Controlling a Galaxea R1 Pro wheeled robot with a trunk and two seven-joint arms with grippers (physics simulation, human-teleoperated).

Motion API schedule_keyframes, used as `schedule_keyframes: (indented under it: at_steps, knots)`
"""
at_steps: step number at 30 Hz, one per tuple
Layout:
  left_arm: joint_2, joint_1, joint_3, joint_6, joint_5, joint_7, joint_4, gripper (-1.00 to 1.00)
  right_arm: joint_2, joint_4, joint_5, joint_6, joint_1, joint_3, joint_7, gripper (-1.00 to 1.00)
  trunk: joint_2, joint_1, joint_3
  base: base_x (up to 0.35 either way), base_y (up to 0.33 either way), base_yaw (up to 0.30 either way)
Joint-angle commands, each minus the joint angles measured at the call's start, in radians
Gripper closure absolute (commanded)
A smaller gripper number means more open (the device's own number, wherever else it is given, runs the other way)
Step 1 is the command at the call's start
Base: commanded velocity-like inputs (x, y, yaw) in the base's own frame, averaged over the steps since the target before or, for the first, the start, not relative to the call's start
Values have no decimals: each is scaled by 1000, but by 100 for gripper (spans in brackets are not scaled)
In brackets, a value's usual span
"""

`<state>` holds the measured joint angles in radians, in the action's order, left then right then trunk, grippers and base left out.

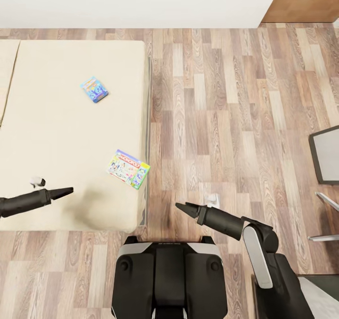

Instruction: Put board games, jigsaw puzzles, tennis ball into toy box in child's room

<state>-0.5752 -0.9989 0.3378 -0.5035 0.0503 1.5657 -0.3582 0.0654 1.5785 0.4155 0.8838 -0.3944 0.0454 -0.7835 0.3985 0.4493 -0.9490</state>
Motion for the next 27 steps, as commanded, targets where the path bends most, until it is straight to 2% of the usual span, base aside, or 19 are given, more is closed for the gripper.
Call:
schedule_keyframes:
  at_steps: [1, 4, 8, 17, 27]
  knots:
    - [0, 0, 6, -18, 1, 5, 3, -100, 0, 0, 3, 3, 2, 7, -7, -100, 1, 1, 1, 0, 0, 0]
    - [2, 1, 14, -48, -22, 5, 11, -100, -4, 0, 15, -2, 7, 23, -17, -100, 1, 1, 6, 0, 0, 0]
    - [2, 2, 18, -73, -34, 5, 15, -100, -5, -2, 18, -6, 9, 30, -21, -100, 1, 1, 12, 0, 0, 0]
    - [10, 2, 36, -93, -36, 5, 16, -100, -7, -3, 19, -11, 10, 33, -22, -100, 1, 1, 27, 0, 0, 0]
    - [13, 2, 38, -94, -36, 5, 17, -100, -6, -3, 19, -12, 10, 33, -22, -100, 1, 1, 44, 0, 0, 0]
